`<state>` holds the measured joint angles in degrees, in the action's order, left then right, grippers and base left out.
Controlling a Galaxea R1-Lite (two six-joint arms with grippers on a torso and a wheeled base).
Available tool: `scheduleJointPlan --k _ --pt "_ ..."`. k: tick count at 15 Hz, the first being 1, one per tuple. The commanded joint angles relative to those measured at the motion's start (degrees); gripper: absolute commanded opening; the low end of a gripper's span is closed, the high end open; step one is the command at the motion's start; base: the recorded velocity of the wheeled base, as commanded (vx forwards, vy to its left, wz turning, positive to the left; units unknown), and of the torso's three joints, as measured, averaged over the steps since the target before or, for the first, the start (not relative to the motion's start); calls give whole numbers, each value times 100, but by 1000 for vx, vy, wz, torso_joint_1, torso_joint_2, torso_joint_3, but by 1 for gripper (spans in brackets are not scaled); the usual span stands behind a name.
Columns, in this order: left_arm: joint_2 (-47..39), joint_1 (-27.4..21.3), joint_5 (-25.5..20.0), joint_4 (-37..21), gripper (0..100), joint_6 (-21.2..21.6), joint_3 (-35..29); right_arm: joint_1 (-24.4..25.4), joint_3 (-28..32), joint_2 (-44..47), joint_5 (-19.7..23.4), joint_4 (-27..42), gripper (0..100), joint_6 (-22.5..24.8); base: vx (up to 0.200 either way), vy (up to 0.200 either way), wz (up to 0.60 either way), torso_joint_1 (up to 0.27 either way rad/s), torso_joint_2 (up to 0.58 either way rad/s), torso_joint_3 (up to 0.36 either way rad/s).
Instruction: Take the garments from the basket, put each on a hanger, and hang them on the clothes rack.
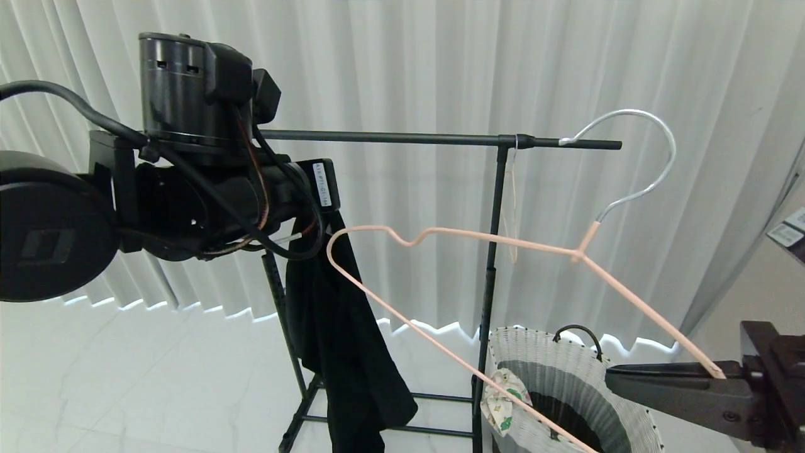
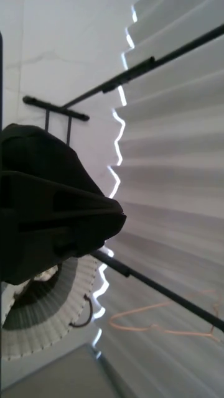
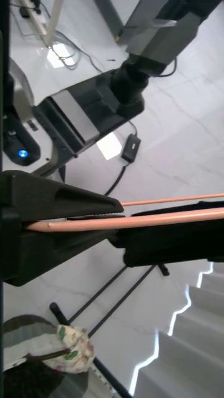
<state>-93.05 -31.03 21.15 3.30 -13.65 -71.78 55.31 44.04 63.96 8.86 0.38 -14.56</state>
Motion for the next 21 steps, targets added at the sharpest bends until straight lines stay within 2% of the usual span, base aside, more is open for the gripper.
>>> scheduleJointPlan --k 1,4,12,21 --pt "-46 -167 3 4 0 -102 -20 6 -115 565 -7 -381 0 -153 0 0 0 0 0 0" --pt "-29 -246 3 4 0 -164 -20 6 -133 828 -34 -776 0 -285 0 0 0 0 0 0" --pt "-108 -141 267 4 0 -164 -56 -108 -133 644 -43 -767 0 -285 0 0 0 0 0 0" --pt "-64 -334 469 4 0 -164 -47 -108 -115 758 -95 -802 0 -258 0 0 0 0 0 0"
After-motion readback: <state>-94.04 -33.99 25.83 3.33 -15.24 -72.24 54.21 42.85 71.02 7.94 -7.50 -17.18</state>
